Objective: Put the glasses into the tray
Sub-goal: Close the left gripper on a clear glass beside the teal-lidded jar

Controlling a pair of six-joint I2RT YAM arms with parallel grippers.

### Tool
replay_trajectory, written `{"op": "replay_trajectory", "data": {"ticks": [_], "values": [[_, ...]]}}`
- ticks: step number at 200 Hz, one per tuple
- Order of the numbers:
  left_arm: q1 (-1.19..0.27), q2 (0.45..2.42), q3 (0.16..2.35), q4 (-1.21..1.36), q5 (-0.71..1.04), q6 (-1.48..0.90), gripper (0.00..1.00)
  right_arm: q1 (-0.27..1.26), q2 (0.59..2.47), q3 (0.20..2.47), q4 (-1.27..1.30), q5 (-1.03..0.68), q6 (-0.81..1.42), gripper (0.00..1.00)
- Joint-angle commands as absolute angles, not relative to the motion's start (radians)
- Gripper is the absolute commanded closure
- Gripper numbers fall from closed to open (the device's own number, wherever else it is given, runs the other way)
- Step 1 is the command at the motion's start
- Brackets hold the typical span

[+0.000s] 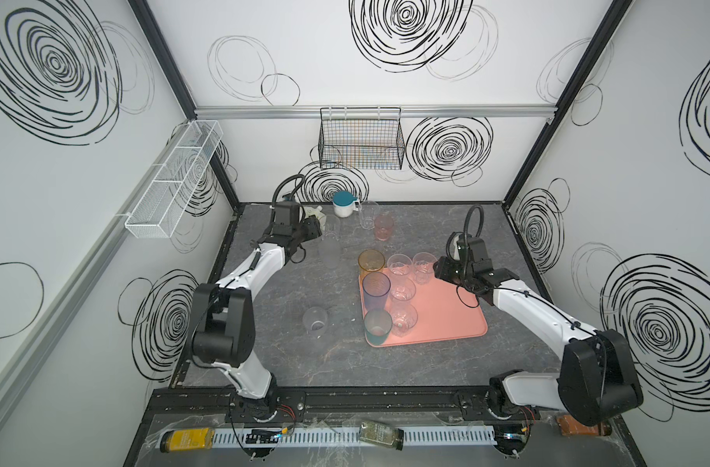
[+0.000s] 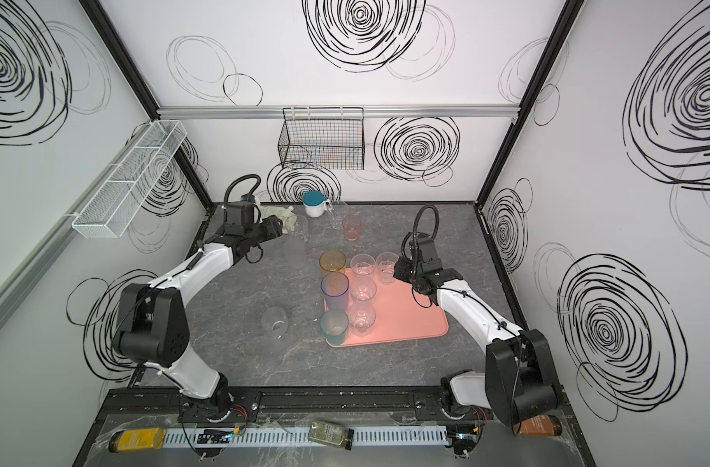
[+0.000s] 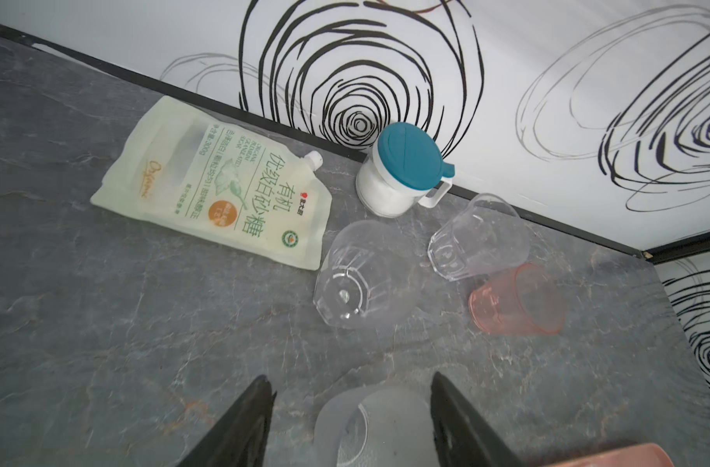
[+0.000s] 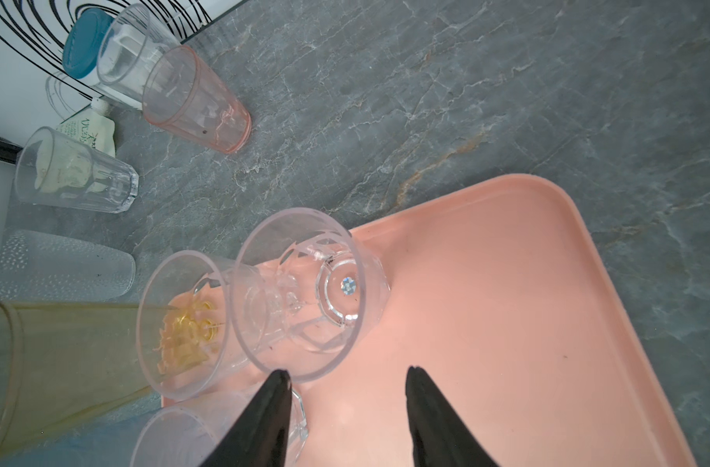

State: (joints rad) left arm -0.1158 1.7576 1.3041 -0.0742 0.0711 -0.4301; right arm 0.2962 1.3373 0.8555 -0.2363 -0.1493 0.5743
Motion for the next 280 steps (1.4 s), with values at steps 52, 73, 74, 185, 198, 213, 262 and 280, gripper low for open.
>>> {"op": "replay_trajectory", "data": {"ticks": [52,73,74,185,198,213,262,280], "values": [[-0.144,2.108,1.704,-0.278,-0.069,-0.278,0.45,0.333,1.324,0.865,-0.247,-0.124,0.565,0.50],[-0.143,2.164,1.761,-0.296,-0.104,-0.246,0.46,0.333,1.309,0.835,-0.239,-0.123,0.564,0.49],[-0.143,2.167,1.764,-0.296,-0.104,-0.245,0.46,0.333,1.308,0.833,-0.239,-0.123,0.563,0.50],[-0.155,2.301,1.828,-0.251,-0.106,-0.200,0.75,0.335,1.325,0.822,-0.234,-0.127,0.569,0.50],[-0.155,2.280,1.813,-0.240,-0.101,-0.204,0.83,0.337,1.325,0.818,-0.231,-0.127,0.570,0.50],[-0.156,2.256,1.802,-0.235,-0.092,-0.206,0.89,0.342,1.325,0.819,-0.232,-0.127,0.574,0.50],[-0.156,2.168,1.773,-0.231,-0.067,-0.209,1.00,0.354,1.314,0.818,-0.235,-0.118,0.581,0.50],[-0.156,2.117,1.747,-0.223,-0.056,-0.217,1.00,0.355,1.308,0.818,-0.240,-0.114,0.583,0.50]]}}
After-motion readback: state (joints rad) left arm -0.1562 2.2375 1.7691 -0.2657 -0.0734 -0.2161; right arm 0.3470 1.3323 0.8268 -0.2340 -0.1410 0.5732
